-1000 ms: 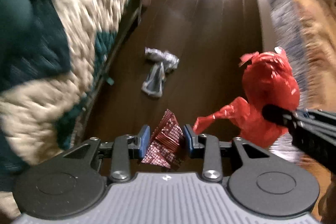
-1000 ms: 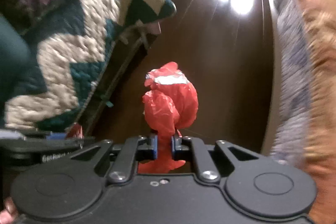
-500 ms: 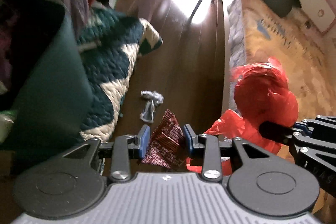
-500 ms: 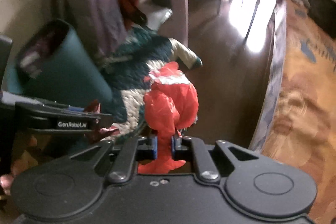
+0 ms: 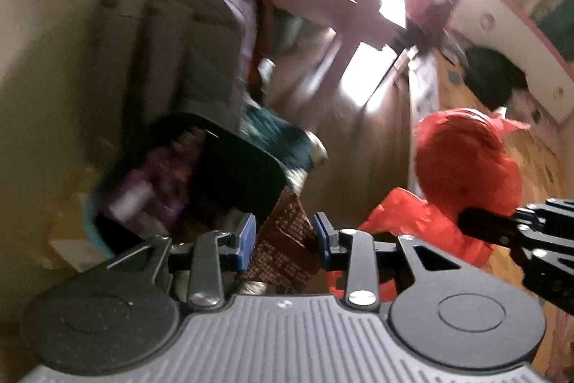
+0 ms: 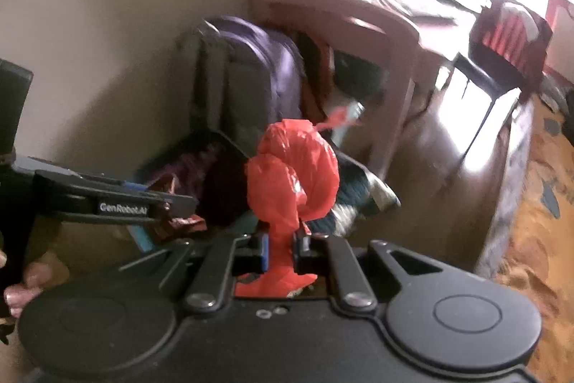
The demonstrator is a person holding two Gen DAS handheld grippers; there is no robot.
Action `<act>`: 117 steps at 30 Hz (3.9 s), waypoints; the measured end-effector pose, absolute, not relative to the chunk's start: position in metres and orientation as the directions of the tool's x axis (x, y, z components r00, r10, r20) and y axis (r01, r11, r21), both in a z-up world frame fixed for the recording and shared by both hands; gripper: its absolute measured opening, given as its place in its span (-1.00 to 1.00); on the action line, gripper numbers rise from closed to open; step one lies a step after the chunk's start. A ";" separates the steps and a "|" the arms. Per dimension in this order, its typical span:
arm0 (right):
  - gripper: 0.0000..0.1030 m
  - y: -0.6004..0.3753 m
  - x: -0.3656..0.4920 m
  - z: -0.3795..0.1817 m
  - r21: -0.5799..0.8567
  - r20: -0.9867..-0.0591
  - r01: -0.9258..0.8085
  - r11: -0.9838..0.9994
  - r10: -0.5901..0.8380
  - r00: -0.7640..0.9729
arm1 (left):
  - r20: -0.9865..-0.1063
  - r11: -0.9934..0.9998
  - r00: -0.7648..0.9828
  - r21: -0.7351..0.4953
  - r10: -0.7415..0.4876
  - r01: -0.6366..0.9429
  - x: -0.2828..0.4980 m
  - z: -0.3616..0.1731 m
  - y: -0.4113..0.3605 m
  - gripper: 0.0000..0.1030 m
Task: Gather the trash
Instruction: 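Carry the brown wrapper and red bag up to the wastebasket, then open both grippers over the wastebasket, dropping the wrapper and red bag inside, then lower both tools to the silver foil and clear plastic packet on the floor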
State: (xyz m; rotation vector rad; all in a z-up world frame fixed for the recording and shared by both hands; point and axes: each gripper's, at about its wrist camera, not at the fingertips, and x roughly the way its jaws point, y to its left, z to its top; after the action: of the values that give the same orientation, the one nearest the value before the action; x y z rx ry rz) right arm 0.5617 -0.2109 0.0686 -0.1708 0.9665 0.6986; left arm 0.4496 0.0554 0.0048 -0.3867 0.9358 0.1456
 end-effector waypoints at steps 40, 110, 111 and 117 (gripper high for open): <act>-0.69 -0.014 0.602 -0.106 0.072 -0.971 -0.673 0.736 0.206 0.122 | -0.955 0.981 0.287 -0.123 -0.076 -0.147 0.485 -0.163 0.126 -0.34; 0.91 -0.338 0.798 -0.463 0.263 -0.916 -0.615 0.743 0.392 0.081 | -0.941 0.930 0.335 -0.172 -0.058 -0.324 0.684 -0.506 -0.153 0.61; 0.90 -0.334 0.802 -0.484 0.261 -0.919 -0.619 0.741 0.386 0.075 | -0.944 0.926 0.324 -0.175 -0.062 -0.333 0.690 -0.532 -0.155 0.61; 0.86 -0.311 0.818 -0.597 0.253 -0.927 -0.666 0.702 0.373 0.040 | -0.953 0.915 0.298 -0.164 -0.051 -0.368 0.710 -0.629 -0.158 0.61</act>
State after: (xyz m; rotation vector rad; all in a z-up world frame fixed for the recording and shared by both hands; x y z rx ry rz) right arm 0.8177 -0.3115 -0.5967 -0.2766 1.3054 0.8110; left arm 0.7104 -0.1581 -0.6287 -0.3867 1.2585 0.2179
